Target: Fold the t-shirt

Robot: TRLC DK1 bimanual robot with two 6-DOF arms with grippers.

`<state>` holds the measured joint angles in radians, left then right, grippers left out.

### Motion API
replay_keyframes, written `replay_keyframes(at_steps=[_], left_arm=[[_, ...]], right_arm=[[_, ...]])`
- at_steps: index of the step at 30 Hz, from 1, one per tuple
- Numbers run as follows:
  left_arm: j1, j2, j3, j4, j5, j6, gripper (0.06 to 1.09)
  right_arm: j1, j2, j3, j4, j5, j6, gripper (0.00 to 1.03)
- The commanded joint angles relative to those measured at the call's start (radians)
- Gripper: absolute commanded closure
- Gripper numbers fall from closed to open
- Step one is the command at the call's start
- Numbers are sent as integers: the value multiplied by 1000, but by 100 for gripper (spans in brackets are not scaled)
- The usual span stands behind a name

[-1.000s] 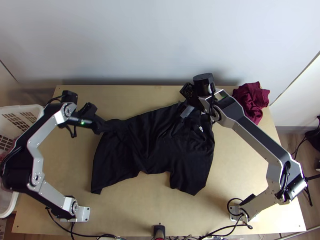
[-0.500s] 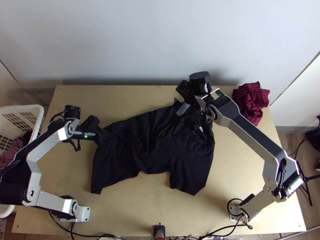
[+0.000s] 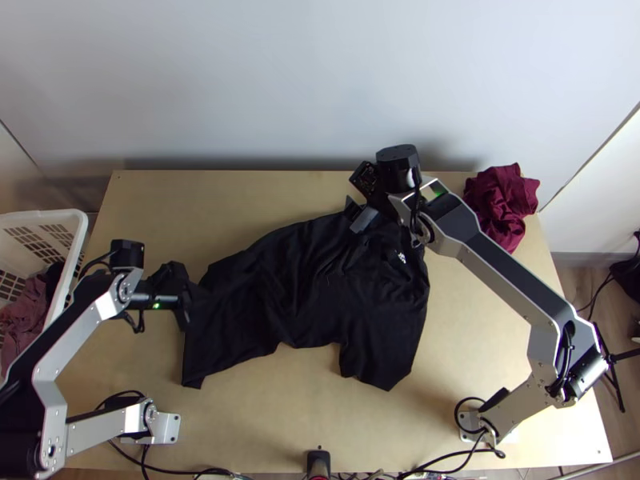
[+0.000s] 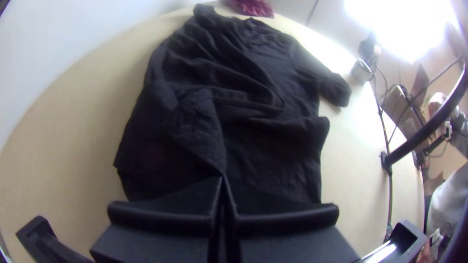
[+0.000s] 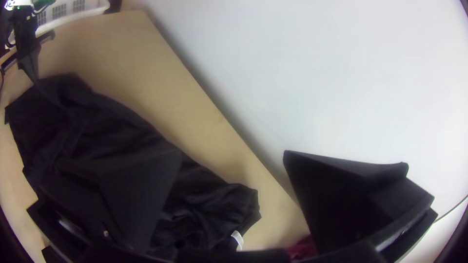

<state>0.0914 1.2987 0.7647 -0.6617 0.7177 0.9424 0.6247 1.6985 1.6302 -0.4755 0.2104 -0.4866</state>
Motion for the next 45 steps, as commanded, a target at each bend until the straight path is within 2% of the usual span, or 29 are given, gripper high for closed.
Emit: replay_keyframes(at_steps=[1, 2, 3, 4, 5, 7, 13, 19, 21, 24, 31, 35, 40, 45], left_arm=[[-2, -81, -22, -228, -34, 234, 96], [-13, -78, -33, -228, -55, 245, 81], [-22, -67, -42, -217, -75, 248, 56], [-27, -41, -42, -202, -109, 245, 28], [-35, -9, -38, -202, -136, 243, 9], [-39, 53, -21, -207, -162, 237, 10], [-28, 70, -15, -139, -159, 220, 10], [-79, 73, 1, 215, -153, -83, 10], [-113, 71, 25, 264, -156, -166, 10], [-162, 48, 42, 294, -162, -215, 10], [-248, 50, 53, 318, -199, -231, 10], [-283, 94, 73, 269, -213, -226, 10], [-297, 131, 84, 162, -215, -168, 10], [-274, 192, 64, 142, -227, -88, 10]], right_arm=[[21, -2, -10, 0, 12, 8, 7], [23, -2, -10, 0, 14, 8, 7], [24, -2, -12, 0, 15, 8, 7], [24, -2, -12, 0, 17, 8, 7], [23, -2, -10, 0, 17, 8, 7], [23, -5, -12, 0, 21, 8, 7], [23, -20, -23, 0, 27, 16, 7], [21, -31, -35, 0, 30, 23, 7], [21, -33, -35, 0, 30, 25, 7], [20, -39, -36, 0, 30, 29, 7], [3, -68, -76, 0, 32, 31, 7], [-2, -85, -93, 2, 34, 31, 7], [-10, -103, -112, 2, 34, 25, 7], [-16, -114, -119, 2, 34, 23, 7]])
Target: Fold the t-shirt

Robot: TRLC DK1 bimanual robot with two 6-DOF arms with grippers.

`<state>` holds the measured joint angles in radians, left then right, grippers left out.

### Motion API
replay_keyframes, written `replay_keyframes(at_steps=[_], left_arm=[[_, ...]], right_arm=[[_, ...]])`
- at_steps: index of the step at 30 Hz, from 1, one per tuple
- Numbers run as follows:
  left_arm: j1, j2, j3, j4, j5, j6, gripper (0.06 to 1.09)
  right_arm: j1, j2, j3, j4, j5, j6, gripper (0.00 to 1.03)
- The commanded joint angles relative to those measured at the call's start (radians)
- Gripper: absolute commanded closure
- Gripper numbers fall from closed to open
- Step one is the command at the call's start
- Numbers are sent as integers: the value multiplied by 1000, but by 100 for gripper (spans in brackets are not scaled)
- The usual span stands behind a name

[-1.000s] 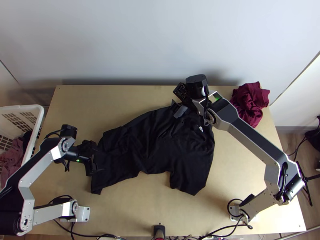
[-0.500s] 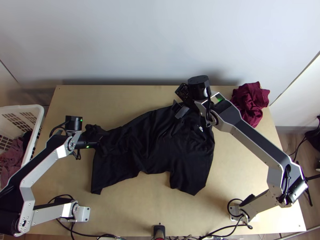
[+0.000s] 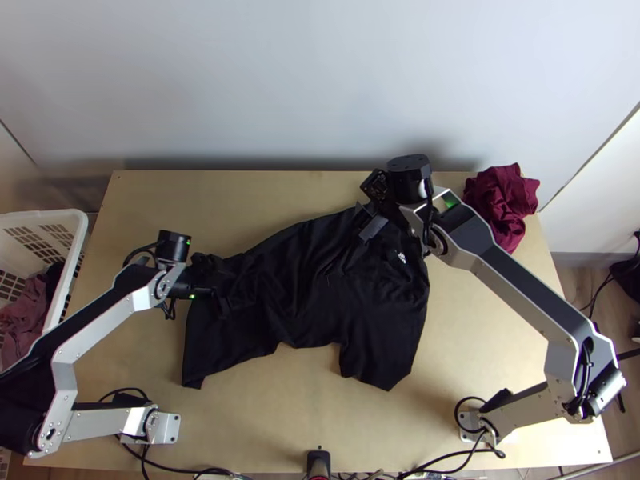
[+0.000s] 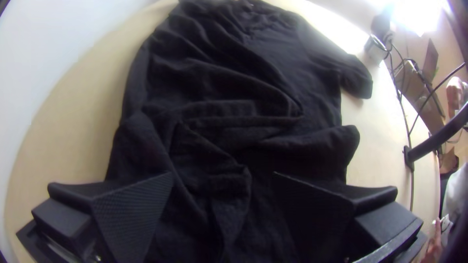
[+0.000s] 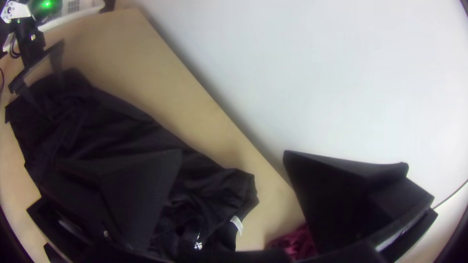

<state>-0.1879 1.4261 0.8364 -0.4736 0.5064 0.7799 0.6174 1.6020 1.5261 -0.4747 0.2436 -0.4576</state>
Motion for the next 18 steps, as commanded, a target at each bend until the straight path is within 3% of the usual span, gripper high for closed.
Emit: replay_keyframes(at_steps=[1, 7, 18], left_arm=[[15, 73, -7, -59, -16, 98, 10], [27, 129, -10, 4, -14, 113, 10], [2, 103, 13, 72, -6, 19, 10]], right_arm=[[-10, -19, -17, 1, 0, -6, 7], [-7, -24, -11, 7, -1, -4, 7], [-16, -30, -9, 7, 0, -10, 7]])
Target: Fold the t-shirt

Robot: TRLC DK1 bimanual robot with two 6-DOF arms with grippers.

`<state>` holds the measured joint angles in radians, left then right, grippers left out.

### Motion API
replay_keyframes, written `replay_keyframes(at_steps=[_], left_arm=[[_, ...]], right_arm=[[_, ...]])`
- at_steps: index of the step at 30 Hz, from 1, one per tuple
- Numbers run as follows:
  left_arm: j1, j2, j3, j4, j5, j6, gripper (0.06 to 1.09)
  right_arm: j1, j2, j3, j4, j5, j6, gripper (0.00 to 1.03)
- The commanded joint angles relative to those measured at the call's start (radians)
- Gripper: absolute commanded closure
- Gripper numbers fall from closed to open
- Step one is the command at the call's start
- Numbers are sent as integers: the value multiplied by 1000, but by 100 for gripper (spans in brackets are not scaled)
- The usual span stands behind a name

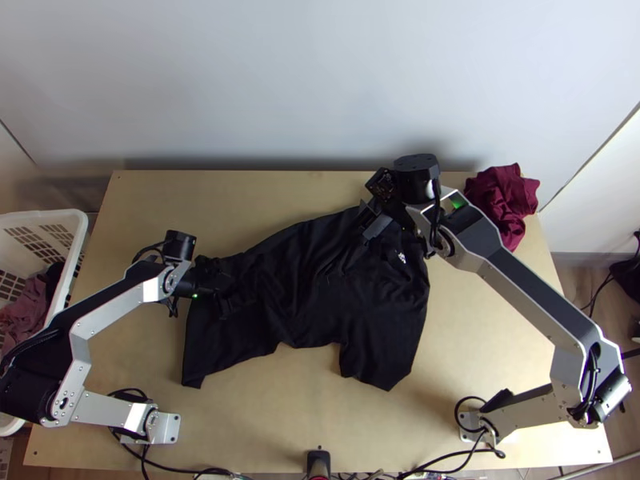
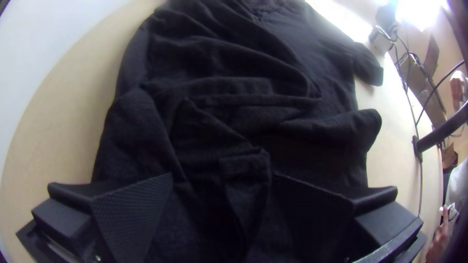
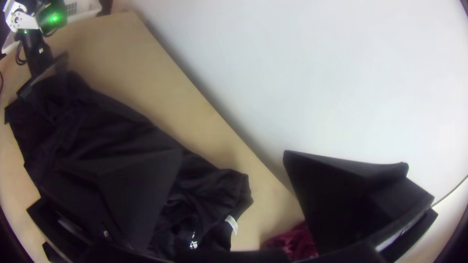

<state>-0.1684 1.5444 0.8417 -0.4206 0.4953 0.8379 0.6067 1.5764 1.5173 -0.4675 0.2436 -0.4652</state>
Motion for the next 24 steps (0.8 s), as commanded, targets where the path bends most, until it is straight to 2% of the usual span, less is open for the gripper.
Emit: replay_keyframes(at_steps=[1, 3, 5, 6, 8, 9, 10, 13, 17, 19, 20, 24], left_arm=[[-20, -18, 8, 19, 6, -40, 10], [-19, -18, 3, 22, 8, -43, 12], [-13, -23, -6, 25, 22, -49, 27], [-6, -35, -15, 29, 46, -49, 42], [-2, -67, -47, 46, 78, -46, 80], [-11, -83, -66, 46, 78, -37, 89], [-19, -95, -82, 46, 78, -25, 90], [-40, -95, -101, 46, 75, -20, 86], [-36, -81, -93, 46, 72, -25, 54], [-36, -72, -82, 46, 65, -34, 25], [-36, -61, -75, 45, 57, -40, 18], [-34, -21, -61, 42, 55, -34, 18]], right_arm=[[-5, -4, 0, 0, 0, -1, 7], [-5, -3, 0, 1, 0, -1, 7], [-7, -3, 1, 1, 2, -1, 7], [-7, -3, 1, 1, 3, -1, 7], [-15, -6, 1, 1, 8, -3, 7], [-19, -6, 3, 1, 8, -6, 7], [-22, -7, 4, 1, 8, -9, 7], [-30, -7, 12, 1, 8, -18, 7], [-36, -7, 15, 1, 16, -35, 7], [-41, -7, 17, 1, 17, -38, 7], [-41, -9, 18, 1, 17, -38, 7], [-39, -10, 17, 1, 17, -35, 7]])
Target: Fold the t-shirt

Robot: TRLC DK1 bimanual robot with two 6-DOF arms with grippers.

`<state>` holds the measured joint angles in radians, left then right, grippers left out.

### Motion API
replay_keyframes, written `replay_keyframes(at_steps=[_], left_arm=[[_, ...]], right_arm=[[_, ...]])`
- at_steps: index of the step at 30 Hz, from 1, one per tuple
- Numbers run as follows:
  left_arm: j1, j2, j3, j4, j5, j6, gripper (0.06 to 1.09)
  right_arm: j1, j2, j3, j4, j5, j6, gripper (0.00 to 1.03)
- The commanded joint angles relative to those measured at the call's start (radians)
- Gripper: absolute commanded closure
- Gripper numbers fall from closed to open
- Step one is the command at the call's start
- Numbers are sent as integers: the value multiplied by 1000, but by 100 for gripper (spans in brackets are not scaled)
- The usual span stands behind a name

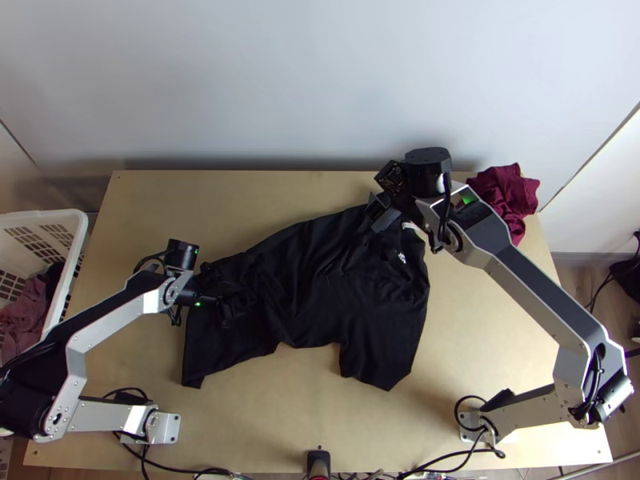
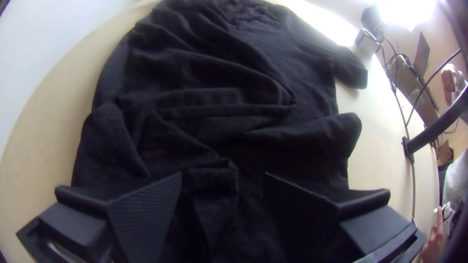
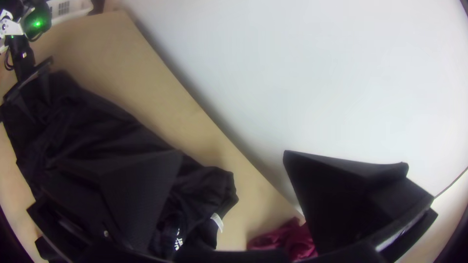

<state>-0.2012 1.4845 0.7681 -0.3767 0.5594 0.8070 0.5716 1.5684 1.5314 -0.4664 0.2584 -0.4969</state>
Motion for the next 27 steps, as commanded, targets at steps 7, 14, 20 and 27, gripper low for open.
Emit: replay_keyframes(at_steps=[7, 14, 20, 27], left_arm=[[-4, 68, 14, 19, -9, -2, 18], [-15, 72, 11, 56, -9, -31, 19], [-1, 31, -3, 87, -6, -37, 92], [26, -90, -1, 81, -4, -80, 100]], right_arm=[[-1, -21, -2, 0, 4, -2, 7], [-1, -24, 1, 0, 4, -9, 11], [-1, -22, 1, 0, 4, -5, 11], [1, -21, -17, 5, 4, 6, 11]])
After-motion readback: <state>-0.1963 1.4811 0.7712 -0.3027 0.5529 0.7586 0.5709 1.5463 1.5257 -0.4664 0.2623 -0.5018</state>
